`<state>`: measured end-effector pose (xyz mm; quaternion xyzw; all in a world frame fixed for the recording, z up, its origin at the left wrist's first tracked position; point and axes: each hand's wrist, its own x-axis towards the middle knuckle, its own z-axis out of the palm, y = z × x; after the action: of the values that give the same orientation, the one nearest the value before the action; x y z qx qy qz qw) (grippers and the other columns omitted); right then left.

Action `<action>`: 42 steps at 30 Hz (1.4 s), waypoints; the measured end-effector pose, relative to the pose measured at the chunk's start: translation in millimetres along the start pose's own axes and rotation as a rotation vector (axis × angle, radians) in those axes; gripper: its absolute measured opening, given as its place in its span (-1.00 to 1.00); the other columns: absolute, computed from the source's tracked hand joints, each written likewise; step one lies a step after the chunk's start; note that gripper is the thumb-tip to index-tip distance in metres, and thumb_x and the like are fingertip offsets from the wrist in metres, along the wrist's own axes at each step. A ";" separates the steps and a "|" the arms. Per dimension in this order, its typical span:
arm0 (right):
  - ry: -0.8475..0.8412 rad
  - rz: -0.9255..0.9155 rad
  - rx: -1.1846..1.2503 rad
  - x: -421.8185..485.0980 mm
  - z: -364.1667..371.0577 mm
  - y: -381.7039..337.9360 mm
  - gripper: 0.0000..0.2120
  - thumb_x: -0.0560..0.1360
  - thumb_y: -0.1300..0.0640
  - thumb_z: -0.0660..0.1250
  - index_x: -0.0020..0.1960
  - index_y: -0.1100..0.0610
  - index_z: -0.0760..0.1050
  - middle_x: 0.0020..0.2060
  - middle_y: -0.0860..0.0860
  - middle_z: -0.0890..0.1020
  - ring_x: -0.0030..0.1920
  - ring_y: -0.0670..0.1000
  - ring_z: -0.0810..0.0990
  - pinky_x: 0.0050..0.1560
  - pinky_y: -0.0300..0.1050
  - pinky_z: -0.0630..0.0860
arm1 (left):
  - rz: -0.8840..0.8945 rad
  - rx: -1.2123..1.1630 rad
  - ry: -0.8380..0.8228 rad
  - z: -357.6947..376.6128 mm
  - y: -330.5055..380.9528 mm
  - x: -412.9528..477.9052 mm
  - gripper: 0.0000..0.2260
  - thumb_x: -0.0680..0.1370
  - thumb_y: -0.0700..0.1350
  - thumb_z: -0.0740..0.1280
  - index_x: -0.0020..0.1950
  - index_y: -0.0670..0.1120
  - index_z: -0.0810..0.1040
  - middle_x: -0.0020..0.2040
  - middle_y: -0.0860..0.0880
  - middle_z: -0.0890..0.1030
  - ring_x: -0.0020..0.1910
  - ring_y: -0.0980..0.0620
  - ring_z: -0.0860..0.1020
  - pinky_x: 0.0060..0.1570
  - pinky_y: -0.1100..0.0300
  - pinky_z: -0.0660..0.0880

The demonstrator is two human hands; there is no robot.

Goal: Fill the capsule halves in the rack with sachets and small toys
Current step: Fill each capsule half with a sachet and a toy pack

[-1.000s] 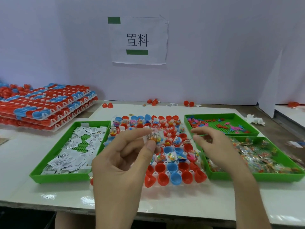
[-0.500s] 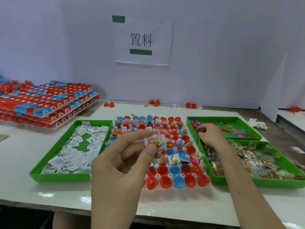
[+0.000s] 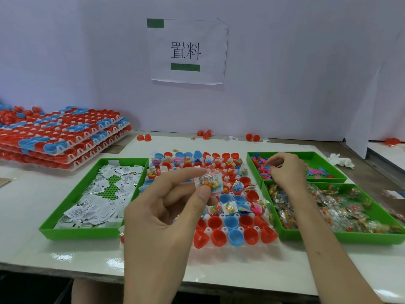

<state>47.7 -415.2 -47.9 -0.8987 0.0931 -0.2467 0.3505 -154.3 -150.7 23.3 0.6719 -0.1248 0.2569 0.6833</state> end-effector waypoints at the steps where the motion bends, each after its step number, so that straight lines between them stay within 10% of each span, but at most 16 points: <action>1: 0.017 -0.002 0.023 -0.3 -1.1 -0.7 -0.78 0.47 0.36 0.41 -0.13 0.04 0.65 -0.23 -0.06 0.65 -0.22 -0.13 0.59 -0.31 -0.27 0.45 | -0.002 0.011 0.001 0.1 -0.8 0.2 -0.84 0.40 0.02 0.51 -0.06 0.22 0.68 -0.11 0.00 0.72 -0.09 0.00 0.69 -0.10 0.18 0.63; 16: 0.036 0.034 0.673 -20.3 -36.3 -56.4 -0.74 0.48 0.34 0.44 -0.04 -0.04 0.62 -0.09 -0.02 0.70 0.01 -0.02 0.67 -0.05 -0.14 0.60 | -0.030 -0.043 0.026 8.3 2.2 -1.4 -0.73 0.29 -0.06 0.44 -0.03 0.14 0.68 -0.31 -0.01 0.72 -0.25 0.11 0.70 -0.22 0.43 0.54; 22: -0.258 -0.010 1.157 -92.5 -63.7 -104.7 -0.77 0.41 0.27 0.39 -0.04 0.02 0.70 -0.06 0.03 0.74 -0.02 -0.04 0.72 -0.07 -0.27 0.62 | -0.003 -0.024 0.079 6.9 4.5 -0.5 -0.78 0.23 -0.04 0.47 -0.15 0.15 0.69 -0.36 0.03 0.70 -0.31 0.16 0.68 -0.27 0.43 0.55; 31: -0.381 -0.428 1.004 -141.2 -94.3 -146.4 -0.82 0.33 0.12 0.52 -0.06 0.01 0.68 -0.14 0.02 0.75 -0.07 0.00 0.74 -0.05 -0.27 0.62 | 0.017 -0.129 0.114 10.4 13.5 -2.3 -0.80 0.20 -0.09 0.58 -0.25 0.14 0.70 -0.38 -0.05 0.68 -0.34 0.10 0.69 -0.34 0.42 0.53; 42: -0.490 -0.441 0.942 -145.3 -92.6 -153.1 -0.80 0.38 0.29 0.46 -0.08 0.02 0.67 -0.15 0.03 0.74 -0.07 0.05 0.73 -0.05 -0.24 0.62 | 0.028 -0.121 0.139 13.8 14.3 -2.5 -0.83 0.23 -0.15 0.50 -0.30 0.13 0.68 -0.41 -0.02 0.65 -0.42 0.11 0.63 -0.39 0.36 0.54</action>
<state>-125.3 -307.0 59.3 -0.6745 -0.3004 -0.1134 0.6648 -161.5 -165.3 35.1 0.6083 -0.1017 0.3042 0.7260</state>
